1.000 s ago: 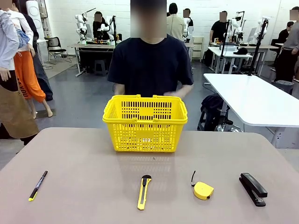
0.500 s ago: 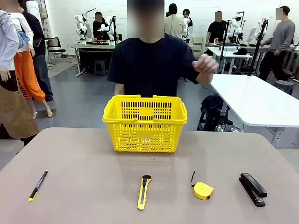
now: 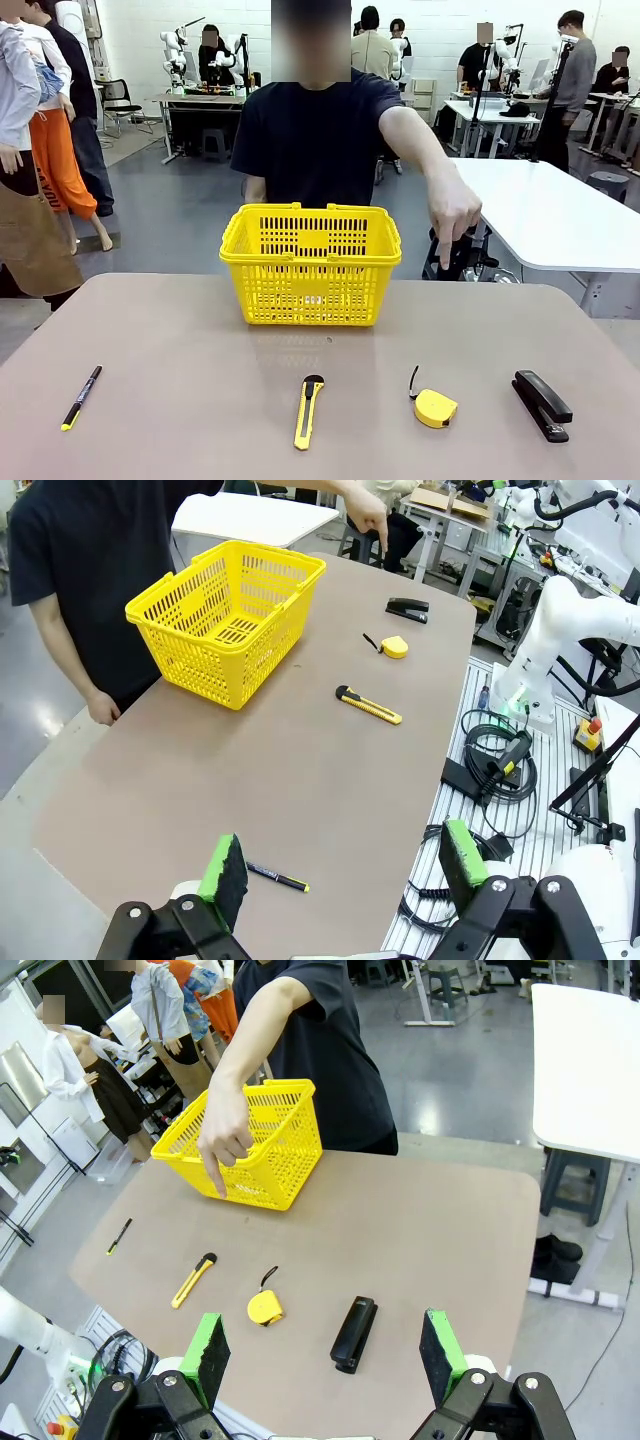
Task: Place the items the person wants into the basket.
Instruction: Pick up the item the person points to and place it in the Market Basket.
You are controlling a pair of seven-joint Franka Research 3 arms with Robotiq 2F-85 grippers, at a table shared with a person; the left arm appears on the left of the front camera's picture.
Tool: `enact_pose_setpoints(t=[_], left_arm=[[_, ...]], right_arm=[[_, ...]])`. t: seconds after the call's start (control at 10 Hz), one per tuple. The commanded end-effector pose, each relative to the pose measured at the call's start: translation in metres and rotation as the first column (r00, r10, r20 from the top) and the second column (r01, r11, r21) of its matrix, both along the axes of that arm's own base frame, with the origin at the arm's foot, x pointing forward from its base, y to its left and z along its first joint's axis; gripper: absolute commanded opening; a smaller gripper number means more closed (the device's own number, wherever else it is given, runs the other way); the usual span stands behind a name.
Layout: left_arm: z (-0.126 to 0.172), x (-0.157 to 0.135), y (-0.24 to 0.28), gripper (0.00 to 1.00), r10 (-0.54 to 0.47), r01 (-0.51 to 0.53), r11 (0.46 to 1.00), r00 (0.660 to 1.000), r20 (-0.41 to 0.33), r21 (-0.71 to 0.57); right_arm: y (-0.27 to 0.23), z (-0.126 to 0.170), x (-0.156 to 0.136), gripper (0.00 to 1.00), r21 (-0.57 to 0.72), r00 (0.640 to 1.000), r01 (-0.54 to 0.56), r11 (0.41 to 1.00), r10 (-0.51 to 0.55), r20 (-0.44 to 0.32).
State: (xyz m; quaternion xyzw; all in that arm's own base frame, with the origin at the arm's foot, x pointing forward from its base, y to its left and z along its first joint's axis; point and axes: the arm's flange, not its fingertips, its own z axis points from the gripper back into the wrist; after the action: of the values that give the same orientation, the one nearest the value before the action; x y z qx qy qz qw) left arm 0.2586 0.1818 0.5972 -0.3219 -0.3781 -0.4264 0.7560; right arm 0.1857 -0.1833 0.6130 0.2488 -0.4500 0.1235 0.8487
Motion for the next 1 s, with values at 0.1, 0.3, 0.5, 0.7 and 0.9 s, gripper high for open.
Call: enact_pose_setpoints(t=[0.1, 0.3, 0.5, 0.7, 0.9], left_arm=[[0.0003, 0.0001, 0.0011, 1.00, -0.016, 0.017, 1.000, 1.000, 0.026, -0.016], [0.0003, 0.0001, 0.0011, 1.00, -0.016, 0.017, 1.000, 1.000, 0.026, -0.016], [0.0003, 0.0001, 0.0011, 1.00, -0.016, 0.017, 1.000, 1.000, 0.026, -0.016], [0.0003, 0.0001, 0.0011, 1.00, -0.016, 0.017, 1.000, 1.000, 0.026, -0.016], [0.0003, 0.0001, 0.0011, 1.00, -0.016, 0.017, 1.000, 1.000, 0.026, -0.016]], right_arm=[[0.0012, -0.0013, 0.0024, 1.00, -0.001, 1.000, -0.003, 1.000, 0.003, -0.004], [0.0012, -0.0013, 0.0024, 1.00, -0.001, 1.000, -0.003, 1.000, 0.003, -0.004], [0.0012, -0.0013, 0.0024, 1.00, -0.001, 1.000, -0.003, 1.000, 0.003, -0.004], [0.0012, -0.0013, 0.0024, 1.00, -0.001, 1.000, -0.003, 1.000, 0.003, -0.004], [0.0000, 0.0000, 0.0000, 1.00, 0.000, 1.000, 0.000, 1.000, 0.000, 0.000]])
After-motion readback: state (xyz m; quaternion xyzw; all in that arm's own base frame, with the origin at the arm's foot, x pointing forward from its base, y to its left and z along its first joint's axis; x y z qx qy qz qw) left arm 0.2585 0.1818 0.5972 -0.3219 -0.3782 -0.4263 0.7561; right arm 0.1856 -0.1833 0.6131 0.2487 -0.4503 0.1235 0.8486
